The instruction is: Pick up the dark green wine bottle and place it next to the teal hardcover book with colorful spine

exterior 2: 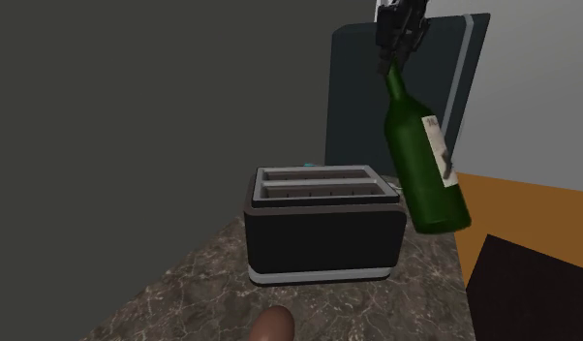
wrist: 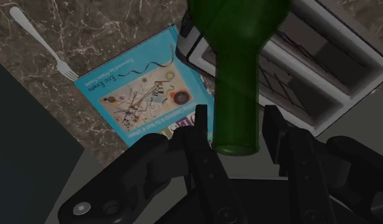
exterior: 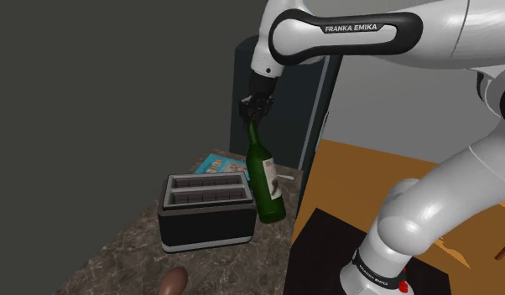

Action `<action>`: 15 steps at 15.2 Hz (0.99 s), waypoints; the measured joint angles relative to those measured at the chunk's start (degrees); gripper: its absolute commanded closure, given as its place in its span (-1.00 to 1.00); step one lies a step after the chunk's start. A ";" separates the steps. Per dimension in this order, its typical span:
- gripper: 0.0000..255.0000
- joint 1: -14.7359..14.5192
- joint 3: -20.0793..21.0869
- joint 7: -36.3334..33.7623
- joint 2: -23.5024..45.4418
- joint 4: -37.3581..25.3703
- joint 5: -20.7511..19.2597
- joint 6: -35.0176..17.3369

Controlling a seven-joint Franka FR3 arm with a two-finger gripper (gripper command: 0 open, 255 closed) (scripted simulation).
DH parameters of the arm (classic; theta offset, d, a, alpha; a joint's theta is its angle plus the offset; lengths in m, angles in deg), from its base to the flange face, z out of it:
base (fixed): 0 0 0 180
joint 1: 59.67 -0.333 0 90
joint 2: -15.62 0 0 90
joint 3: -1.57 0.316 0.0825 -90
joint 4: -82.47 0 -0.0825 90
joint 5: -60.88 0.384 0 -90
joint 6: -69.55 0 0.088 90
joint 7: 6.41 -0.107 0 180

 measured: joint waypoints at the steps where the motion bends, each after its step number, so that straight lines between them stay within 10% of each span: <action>1: 1.00 0.38 -0.96 1.28 -0.24 -0.07 -0.13 0.41; 15: 1.00 6.82 -15.05 20.68 3.74 -3.12 -2.58 0.68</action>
